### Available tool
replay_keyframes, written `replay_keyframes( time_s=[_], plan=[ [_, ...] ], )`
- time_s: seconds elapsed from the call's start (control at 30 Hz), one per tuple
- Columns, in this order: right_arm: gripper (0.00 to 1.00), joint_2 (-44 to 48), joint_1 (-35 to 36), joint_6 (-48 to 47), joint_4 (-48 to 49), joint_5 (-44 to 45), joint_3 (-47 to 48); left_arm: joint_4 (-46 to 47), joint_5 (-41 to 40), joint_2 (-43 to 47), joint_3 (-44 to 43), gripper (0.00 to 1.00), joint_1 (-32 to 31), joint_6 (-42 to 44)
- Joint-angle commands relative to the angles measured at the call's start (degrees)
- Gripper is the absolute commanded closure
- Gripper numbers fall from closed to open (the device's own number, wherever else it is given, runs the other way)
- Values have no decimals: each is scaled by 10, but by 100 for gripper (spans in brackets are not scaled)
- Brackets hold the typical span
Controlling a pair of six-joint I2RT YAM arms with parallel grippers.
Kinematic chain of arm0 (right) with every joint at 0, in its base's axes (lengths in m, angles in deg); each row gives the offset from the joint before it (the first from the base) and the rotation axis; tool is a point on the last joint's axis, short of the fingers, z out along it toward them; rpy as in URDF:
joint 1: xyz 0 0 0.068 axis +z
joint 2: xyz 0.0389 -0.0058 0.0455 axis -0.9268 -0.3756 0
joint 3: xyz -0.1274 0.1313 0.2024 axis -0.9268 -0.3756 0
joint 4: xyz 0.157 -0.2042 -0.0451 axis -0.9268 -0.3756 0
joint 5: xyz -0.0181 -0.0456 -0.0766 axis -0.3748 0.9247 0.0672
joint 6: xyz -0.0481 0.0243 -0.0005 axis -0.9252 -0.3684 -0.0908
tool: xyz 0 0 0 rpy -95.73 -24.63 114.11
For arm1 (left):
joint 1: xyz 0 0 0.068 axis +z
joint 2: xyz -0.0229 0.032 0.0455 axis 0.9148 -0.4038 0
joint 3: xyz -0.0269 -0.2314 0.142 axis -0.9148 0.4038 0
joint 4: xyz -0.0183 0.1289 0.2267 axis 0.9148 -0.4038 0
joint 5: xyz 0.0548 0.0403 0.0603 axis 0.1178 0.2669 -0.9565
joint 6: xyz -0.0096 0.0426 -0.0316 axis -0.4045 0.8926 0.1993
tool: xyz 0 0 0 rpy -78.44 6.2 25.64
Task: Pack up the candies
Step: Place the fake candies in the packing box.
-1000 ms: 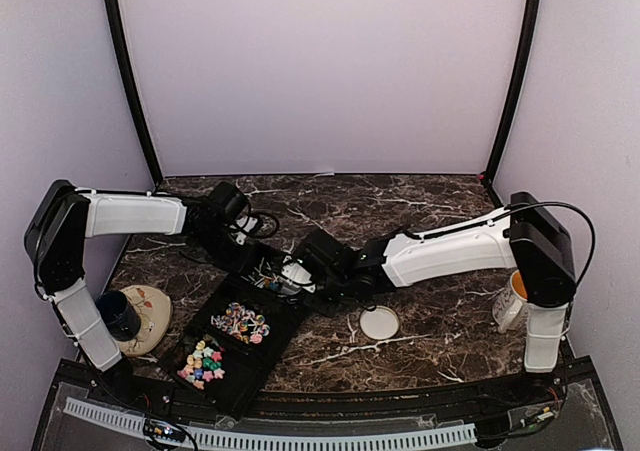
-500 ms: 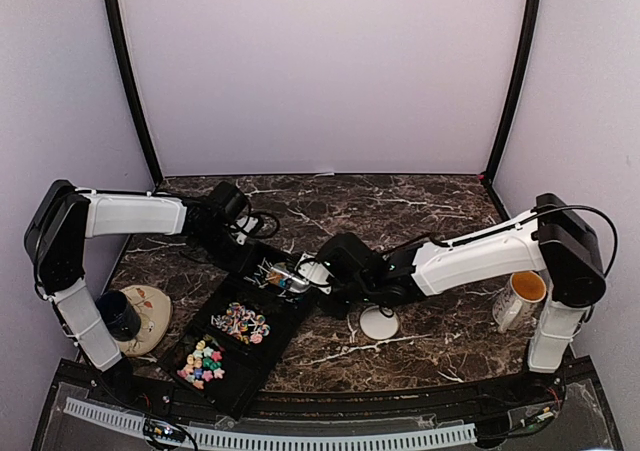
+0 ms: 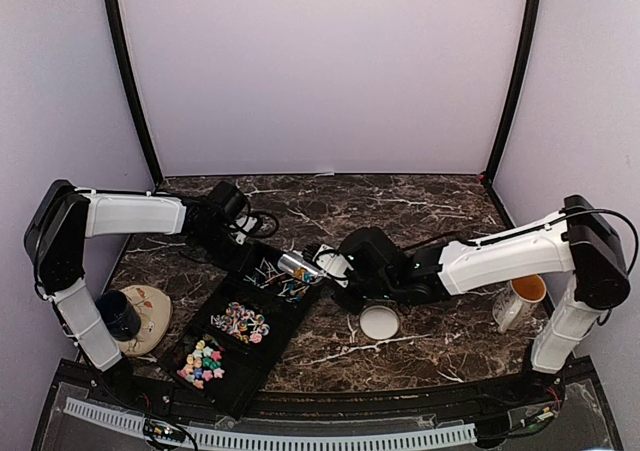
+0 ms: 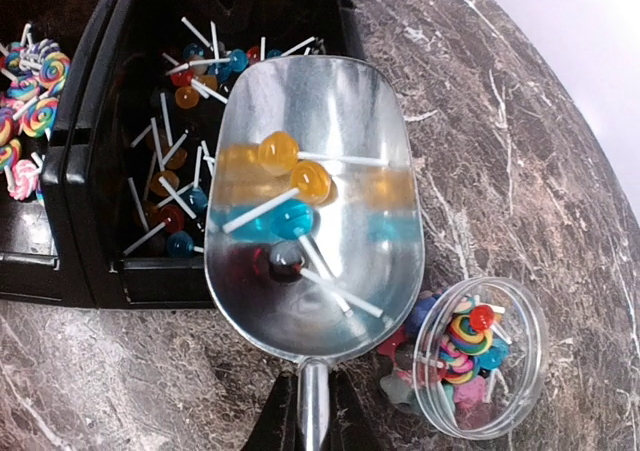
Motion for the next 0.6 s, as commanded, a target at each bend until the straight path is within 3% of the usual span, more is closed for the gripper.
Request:
replay_keyframes(
  time_s=[0.0,0.13,0.57],
  plan=[
    [100,59,-5,8,43,19,-26,12,-5,32,-20,100,2,5],
    [100,116,-11,12,10,42,-38,12,-7,33,-20,100,2,5],
    [100,200,-43,59,-238,128,-28,11,-5,33,-21,100,3,4]
  ],
)
